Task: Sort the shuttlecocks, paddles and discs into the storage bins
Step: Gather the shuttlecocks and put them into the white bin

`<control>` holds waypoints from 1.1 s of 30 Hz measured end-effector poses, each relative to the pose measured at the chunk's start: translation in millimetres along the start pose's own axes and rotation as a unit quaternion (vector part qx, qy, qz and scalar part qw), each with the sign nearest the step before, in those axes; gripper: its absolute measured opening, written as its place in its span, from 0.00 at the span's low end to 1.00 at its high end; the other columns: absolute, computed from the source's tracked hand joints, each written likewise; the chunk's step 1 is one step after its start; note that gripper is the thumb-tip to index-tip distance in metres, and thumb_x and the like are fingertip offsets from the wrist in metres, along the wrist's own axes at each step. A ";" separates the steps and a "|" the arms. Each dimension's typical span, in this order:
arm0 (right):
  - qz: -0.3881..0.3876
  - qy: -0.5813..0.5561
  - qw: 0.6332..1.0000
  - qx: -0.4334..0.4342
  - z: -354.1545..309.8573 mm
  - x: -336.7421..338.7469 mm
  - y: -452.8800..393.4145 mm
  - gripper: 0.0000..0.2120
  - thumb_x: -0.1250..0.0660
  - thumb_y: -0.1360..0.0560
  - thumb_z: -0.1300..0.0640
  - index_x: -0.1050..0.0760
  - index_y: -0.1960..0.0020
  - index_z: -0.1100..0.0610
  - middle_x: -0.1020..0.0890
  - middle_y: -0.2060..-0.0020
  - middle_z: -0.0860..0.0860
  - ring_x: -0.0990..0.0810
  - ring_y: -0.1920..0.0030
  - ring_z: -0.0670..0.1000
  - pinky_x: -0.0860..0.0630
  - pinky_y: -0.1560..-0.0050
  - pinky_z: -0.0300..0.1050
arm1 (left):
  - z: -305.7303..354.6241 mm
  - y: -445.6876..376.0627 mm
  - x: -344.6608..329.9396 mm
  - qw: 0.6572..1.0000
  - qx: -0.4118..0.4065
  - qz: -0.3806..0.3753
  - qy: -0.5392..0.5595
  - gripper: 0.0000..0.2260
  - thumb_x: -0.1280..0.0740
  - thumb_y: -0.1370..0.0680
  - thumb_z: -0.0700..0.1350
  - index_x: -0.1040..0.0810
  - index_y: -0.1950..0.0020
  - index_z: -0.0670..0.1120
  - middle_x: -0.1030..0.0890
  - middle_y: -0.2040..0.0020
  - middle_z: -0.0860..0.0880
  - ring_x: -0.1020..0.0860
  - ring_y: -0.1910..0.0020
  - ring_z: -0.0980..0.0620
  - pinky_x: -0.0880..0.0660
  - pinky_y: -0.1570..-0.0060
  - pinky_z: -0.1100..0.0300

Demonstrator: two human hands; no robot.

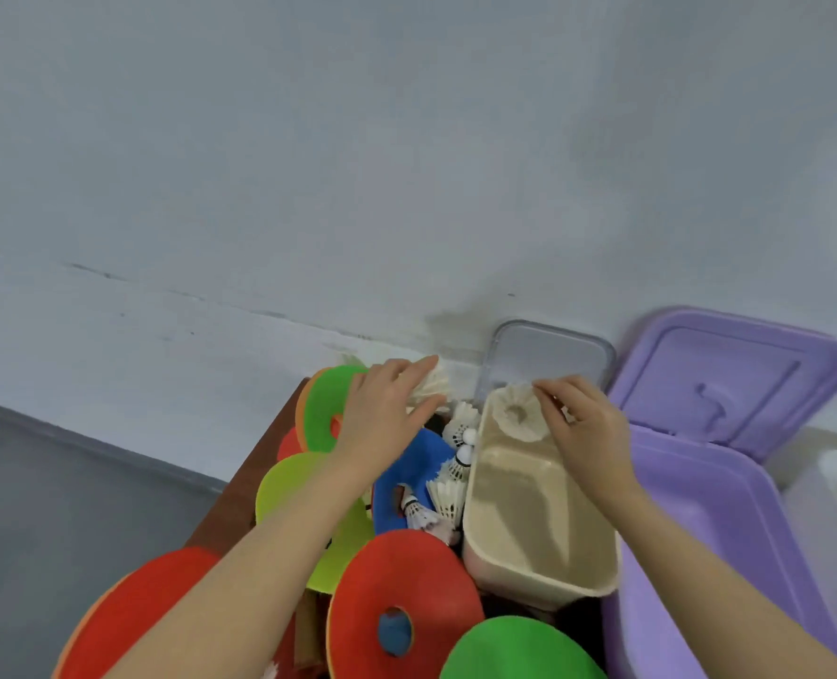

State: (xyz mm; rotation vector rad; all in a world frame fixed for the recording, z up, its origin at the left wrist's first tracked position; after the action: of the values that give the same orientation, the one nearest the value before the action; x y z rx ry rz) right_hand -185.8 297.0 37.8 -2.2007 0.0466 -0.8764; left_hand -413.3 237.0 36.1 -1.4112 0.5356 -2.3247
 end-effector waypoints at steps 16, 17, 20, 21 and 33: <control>0.120 0.082 0.981 -0.133 114.4 286.4 130.2 0.03 0.31 0.27 0.63 0.20 0.55 0.58 0.21 0.61 0.48 0.23 0.63 0.49 0.25 0.62 0.47 | 317.0 46.4 -109.9 0.975 -0.175 -0.078 0.113 0.20 0.39 0.27 0.60 0.24 0.39 0.52 0.19 0.50 0.52 0.21 0.51 0.49 0.34 0.51 0.58; 0.119 0.093 0.979 -0.137 121.8 301.9 138.8 0.03 0.31 0.27 0.64 0.20 0.54 0.59 0.21 0.61 0.48 0.23 0.62 0.50 0.25 0.62 0.48 | 333.8 53.1 -120.3 0.972 -0.186 -0.085 0.115 0.19 0.38 0.27 0.59 0.25 0.39 0.53 0.19 0.51 0.52 0.20 0.52 0.49 0.35 0.52 0.59; 0.106 0.097 0.976 -0.166 145.2 340.7 164.5 0.04 0.33 0.25 0.61 0.20 0.52 0.59 0.21 0.60 0.49 0.23 0.61 0.50 0.23 0.60 0.50 | 377.3 71.6 -145.0 0.965 -0.206 -0.099 0.125 0.19 0.39 0.27 0.59 0.26 0.39 0.52 0.19 0.51 0.51 0.21 0.53 0.48 0.34 0.53 0.58; 0.109 0.100 0.974 -0.172 152.2 351.6 171.8 0.05 0.33 0.25 0.61 0.20 0.52 0.59 0.21 0.61 0.48 0.23 0.61 0.49 0.24 0.60 0.48 | 389.5 76.4 -150.9 0.964 -0.207 -0.107 0.129 0.20 0.40 0.27 0.60 0.26 0.39 0.52 0.19 0.49 0.51 0.21 0.51 0.48 0.33 0.53 0.57; 0.131 0.080 0.969 -0.192 170.2 392.1 214.7 0.04 0.33 0.26 0.64 0.21 0.56 0.56 0.25 0.64 0.41 0.26 0.63 0.44 0.27 0.64 0.40 | 454.8 116.1 -177.3 0.932 -0.136 -0.257 0.216 0.23 0.39 0.21 0.54 0.40 0.27 0.57 0.31 0.31 0.53 0.32 0.34 0.54 0.36 0.34 0.53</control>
State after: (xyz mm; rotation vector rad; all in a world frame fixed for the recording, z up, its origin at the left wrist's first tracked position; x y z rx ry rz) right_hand 265.3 138.0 39.9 -2.3960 0.6182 -0.9502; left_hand 83.4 165.9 38.7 -1.2617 0.6968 -3.1243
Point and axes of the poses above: each hand's wrist, its own y-axis away from the middle knuckle, its own x-axis out of the back of the hand, z = x × y, the point moved 3 cm from there along -y, towards the middle knuckle
